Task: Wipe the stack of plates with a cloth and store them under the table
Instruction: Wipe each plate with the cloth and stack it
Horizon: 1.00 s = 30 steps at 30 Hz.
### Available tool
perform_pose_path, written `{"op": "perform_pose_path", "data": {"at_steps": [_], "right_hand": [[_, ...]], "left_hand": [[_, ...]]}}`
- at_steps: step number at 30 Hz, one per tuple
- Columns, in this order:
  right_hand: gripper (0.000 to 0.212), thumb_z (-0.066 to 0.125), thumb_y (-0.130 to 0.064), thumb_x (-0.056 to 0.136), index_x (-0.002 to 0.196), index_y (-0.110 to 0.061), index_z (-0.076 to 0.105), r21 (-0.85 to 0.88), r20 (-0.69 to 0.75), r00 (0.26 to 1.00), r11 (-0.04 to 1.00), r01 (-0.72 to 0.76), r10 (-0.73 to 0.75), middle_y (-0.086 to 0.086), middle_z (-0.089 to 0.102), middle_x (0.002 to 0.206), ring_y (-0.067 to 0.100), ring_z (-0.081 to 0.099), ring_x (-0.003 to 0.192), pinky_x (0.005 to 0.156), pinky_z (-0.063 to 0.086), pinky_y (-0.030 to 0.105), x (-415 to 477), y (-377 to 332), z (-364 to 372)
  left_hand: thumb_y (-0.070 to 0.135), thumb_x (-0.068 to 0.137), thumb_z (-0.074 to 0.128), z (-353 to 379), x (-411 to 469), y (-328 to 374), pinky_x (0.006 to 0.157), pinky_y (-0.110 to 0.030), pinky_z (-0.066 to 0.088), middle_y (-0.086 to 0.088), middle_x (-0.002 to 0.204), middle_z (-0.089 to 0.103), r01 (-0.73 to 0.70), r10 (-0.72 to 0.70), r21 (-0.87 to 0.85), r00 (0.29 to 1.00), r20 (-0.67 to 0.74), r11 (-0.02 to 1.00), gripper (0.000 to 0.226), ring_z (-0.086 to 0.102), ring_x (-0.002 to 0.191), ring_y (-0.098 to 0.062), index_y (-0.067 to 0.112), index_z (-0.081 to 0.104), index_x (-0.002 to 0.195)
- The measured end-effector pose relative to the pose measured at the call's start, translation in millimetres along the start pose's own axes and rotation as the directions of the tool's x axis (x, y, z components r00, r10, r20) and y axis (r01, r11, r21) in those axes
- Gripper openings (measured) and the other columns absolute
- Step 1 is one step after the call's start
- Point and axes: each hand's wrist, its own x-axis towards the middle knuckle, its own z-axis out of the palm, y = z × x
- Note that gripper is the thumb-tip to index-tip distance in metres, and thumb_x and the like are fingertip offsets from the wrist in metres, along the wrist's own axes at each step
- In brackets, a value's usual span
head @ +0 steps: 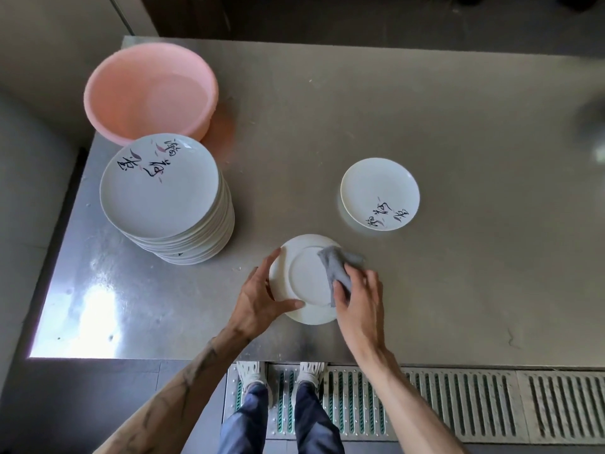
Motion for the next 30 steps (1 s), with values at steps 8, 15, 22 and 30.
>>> {"op": "perform_pose_path", "data": {"at_steps": [8, 15, 22, 30], "right_hand": [[0.040, 0.062, -0.014, 0.099, 0.138, -0.016, 0.061, 0.024, 0.078, 0.996, 0.999, 0.037, -0.038, 0.007, 0.055, 0.124, 0.028, 0.053, 0.115, 0.098, 0.047, 0.039, 15.2, 9.4, -11.7], [0.039, 0.063, -0.021, 0.099, 0.138, -0.015, 0.059, 0.094, -0.043, 0.998, 0.995, -0.043, 0.047, 0.003, 0.052, 0.122, 0.024, 0.056, 0.112, 0.097, 0.050, 0.037, -32.5, 1.0, 4.1], [0.037, 0.060, -0.020, 0.101, 0.138, -0.015, 0.060, 0.072, 0.054, 0.998, 0.997, -0.026, 0.022, 0.007, 0.054, 0.125, 0.026, 0.055, 0.116, 0.100, 0.047, 0.038, 7.1, 0.2, -7.1], [0.044, 0.061, -0.020, 0.101, 0.144, -0.016, 0.055, 0.108, 0.028, 0.999, 0.993, -0.048, 0.045, 0.003, 0.052, 0.135, 0.021, 0.053, 0.123, 0.105, 0.045, 0.034, -18.1, -3.3, 2.0]], "left_hand": [[0.026, 0.075, 0.091, -7.8, -7.3, -0.4, 0.086, -0.046, 0.062, 0.003, 0.136, 0.054, -0.022, 0.036, -0.095, 0.989, 0.144, 0.995, 0.084, 0.063, 0.114, -0.033, 0.041, 0.046, 0.144], [0.023, 0.070, 0.094, 6.7, -9.5, 10.0, 0.083, -0.031, 0.060, 0.035, 0.127, 0.054, -0.017, 0.020, -0.162, 1.000, 0.019, 0.987, 0.089, 0.059, 0.109, 0.001, 0.043, 0.046, 0.142], [0.022, 0.083, 0.078, -0.9, -6.9, 11.3, 0.081, -0.038, 0.062, 0.010, 0.139, 0.057, 0.018, -0.031, -0.368, 0.999, -0.028, 0.929, 0.065, 0.064, 0.113, -0.025, 0.037, 0.055, 0.141], [0.020, 0.075, 0.088, -4.8, -10.3, 1.5, 0.091, -0.037, 0.060, 0.005, 0.146, 0.053, 0.008, 0.020, -0.310, 0.996, 0.090, 0.951, 0.089, 0.061, 0.121, -0.019, 0.039, 0.044, 0.151]]}}
